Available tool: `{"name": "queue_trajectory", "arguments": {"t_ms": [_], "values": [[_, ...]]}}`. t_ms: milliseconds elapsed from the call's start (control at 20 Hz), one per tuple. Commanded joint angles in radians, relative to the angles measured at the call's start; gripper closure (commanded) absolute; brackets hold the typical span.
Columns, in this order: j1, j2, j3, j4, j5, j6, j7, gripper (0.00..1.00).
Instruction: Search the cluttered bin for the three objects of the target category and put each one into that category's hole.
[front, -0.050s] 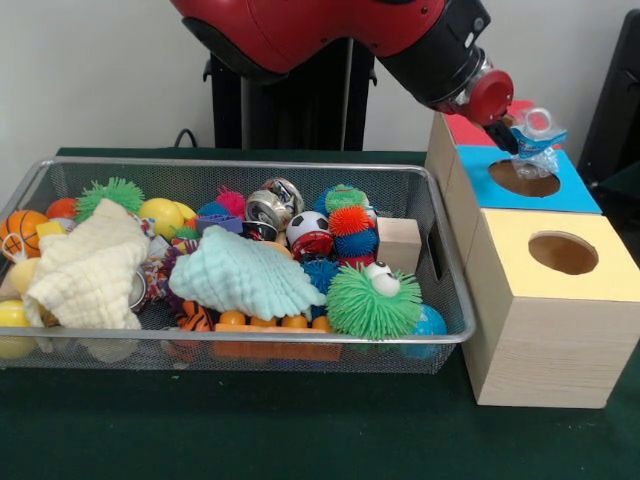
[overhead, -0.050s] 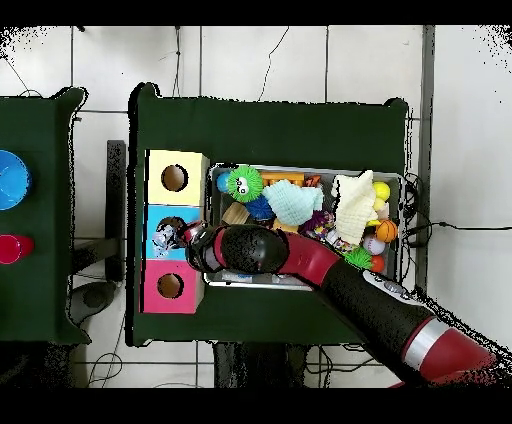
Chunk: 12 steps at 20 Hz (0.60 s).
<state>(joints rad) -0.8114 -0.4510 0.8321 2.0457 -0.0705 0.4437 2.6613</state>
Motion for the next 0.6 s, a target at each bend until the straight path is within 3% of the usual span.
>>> {"name": "queue_trajectory", "arguments": {"t_ms": [50, 600], "values": [[0.053, 0.016, -0.026, -0.054, -0.08, 0.023, -0.108, 1.0], [0.06, -0.028, -0.021, -0.132, -0.056, 0.131, -0.127, 1.0]]}}
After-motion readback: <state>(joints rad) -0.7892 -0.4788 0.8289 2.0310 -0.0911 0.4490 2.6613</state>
